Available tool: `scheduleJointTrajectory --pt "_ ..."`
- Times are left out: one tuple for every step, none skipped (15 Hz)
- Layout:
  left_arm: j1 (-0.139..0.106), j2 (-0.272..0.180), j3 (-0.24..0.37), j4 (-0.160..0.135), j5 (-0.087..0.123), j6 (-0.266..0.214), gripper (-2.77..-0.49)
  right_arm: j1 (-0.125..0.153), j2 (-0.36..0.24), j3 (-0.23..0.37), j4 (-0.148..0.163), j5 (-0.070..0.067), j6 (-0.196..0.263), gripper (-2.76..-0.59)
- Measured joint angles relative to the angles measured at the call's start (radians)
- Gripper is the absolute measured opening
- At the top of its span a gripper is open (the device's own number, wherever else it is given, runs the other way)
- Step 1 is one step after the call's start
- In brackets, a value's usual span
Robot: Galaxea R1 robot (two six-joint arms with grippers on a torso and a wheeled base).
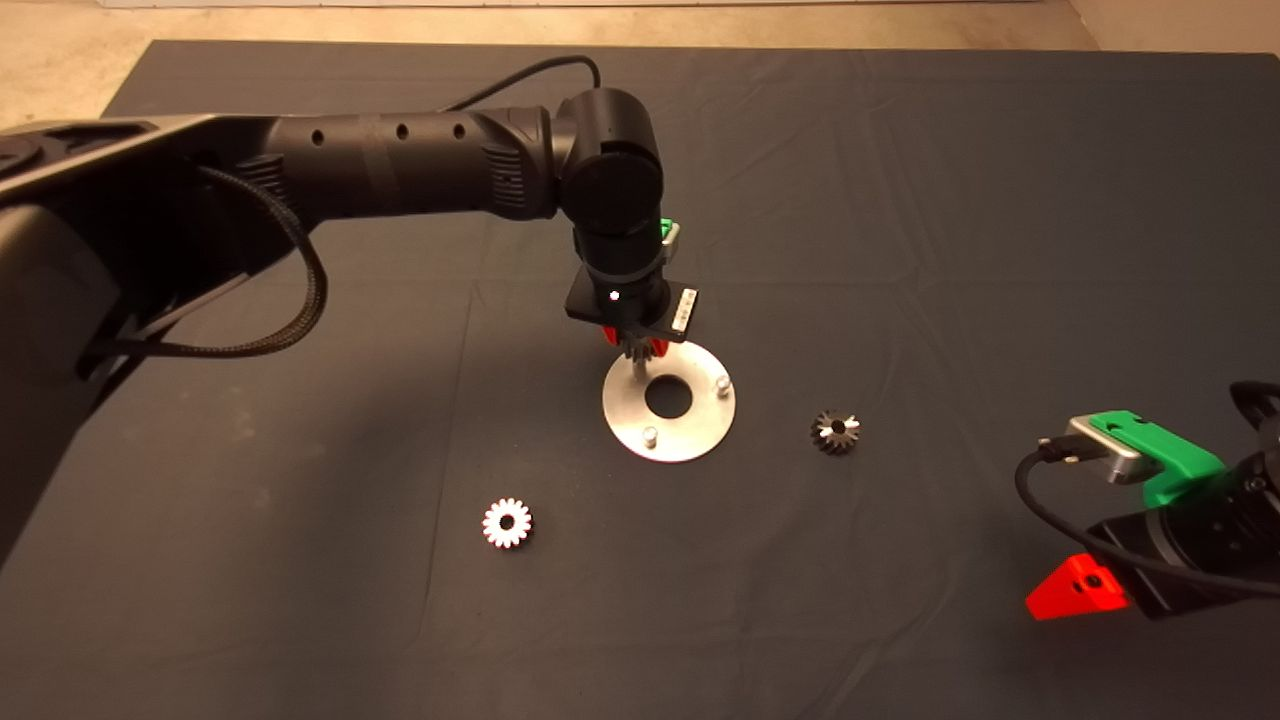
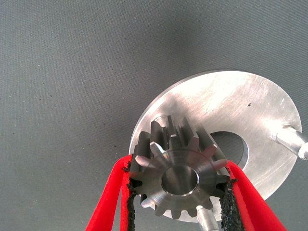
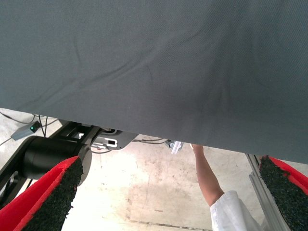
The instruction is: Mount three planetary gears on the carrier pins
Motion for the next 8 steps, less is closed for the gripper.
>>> scheduleJointTrajectory --pt "0.000 0.000 0.000 0.000 0.000 0.000 -2.40 0.000 0.000 0.000 0.000 0.000 0.000 -0.62" --pt "0.000 0.000 0.000 0.000 0.000 0.000 -2.40 0.000 0.000 0.000 0.000 0.000 0.000 -0.62" --pt "0.000 0.000 0.000 0.000 0.000 0.000 -2.40 0.000 0.000 0.000 0.000 0.000 0.000 -0.62" --pt "0.000 0.000 0.000 0.000 0.000 0.000 -2.40 0.000 0.000 0.000 0.000 0.000 0.000 -0.62" --pt "0.000 0.000 0.000 0.000 0.000 0.000 -2.40 0.000 0.000 0.000 0.000 0.000 0.000 -0.62" --pt "0.000 0.000 0.000 0.000 0.000 -0.003 -2.40 0.000 0.000 0.000 0.000 0.000 0.000 -0.62" --pt "0.000 0.000 0.000 0.000 0.000 -0.003 -2.40 0.000 0.000 0.000 0.000 0.000 0.000 -0.62" --pt "0.000 0.000 0.000 0.000 0.000 -0.003 -2.40 0.000 0.000 0.000 0.000 0.000 0.000 -0.62"
